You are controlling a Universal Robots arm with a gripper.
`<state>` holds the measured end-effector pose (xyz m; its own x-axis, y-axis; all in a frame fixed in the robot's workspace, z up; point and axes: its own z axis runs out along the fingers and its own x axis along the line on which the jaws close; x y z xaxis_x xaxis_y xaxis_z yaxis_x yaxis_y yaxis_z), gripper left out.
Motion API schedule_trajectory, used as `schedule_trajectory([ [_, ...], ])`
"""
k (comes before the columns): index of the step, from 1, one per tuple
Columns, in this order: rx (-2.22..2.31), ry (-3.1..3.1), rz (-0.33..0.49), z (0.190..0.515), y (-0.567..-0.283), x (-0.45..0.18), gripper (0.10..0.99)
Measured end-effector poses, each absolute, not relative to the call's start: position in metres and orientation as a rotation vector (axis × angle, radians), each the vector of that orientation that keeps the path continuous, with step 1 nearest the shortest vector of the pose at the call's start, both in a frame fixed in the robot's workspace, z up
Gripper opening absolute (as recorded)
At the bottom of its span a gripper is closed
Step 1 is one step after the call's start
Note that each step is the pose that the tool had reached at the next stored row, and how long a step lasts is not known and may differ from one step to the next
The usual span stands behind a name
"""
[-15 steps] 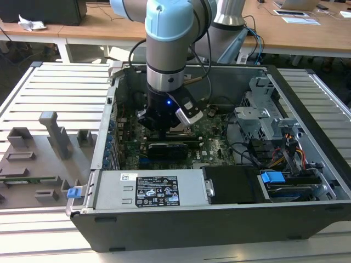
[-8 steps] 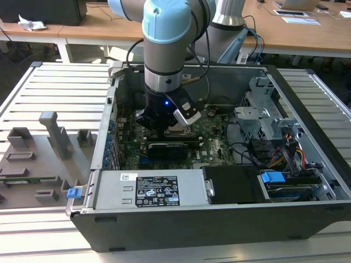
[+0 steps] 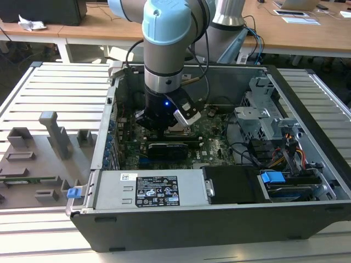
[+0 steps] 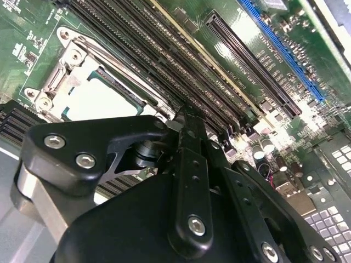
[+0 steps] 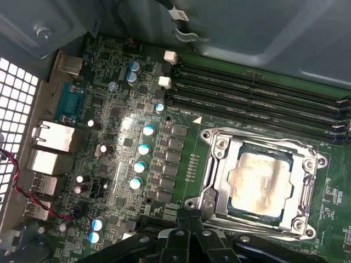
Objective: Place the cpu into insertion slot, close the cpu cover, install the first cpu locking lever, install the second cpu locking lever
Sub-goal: 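Install the second cpu locking lever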
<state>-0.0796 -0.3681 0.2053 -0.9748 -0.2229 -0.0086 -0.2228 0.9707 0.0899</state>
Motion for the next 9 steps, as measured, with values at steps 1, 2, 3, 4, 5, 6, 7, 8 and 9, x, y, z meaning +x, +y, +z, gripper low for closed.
schedule_trajectory([
  [1, 0.355, -3.117, -0.142, 0.2053, -0.3679, -0.0796, 0.110],
  [2, 0.364, -3.115, -0.142, 0.2049, -0.3658, -0.0796, 0.110],
  [3, 0.369, -3.115, -0.143, 0.2044, -0.3638, -0.0796, 0.110],
  [4, 0.372, -3.114, -0.143, 0.2040, -0.3628, -0.0796, 0.110],
  [5, 0.373, -3.114, -0.143, 0.2036, -0.3623, -0.0796, 0.110],
  [6, 0.375, -3.113, -0.143, 0.2032, -0.3617, -0.0795, 0.110],
  [7, 0.377, -3.112, -0.143, 0.2026, -0.3609, -0.0794, 0.110],
  [8, 0.379, -3.112, -0.144, 0.2021, -0.3601, -0.0794, 0.110],
  [9, 0.382, -3.111, -0.143, 0.2016, -0.3596, -0.0793, 0.110],
])
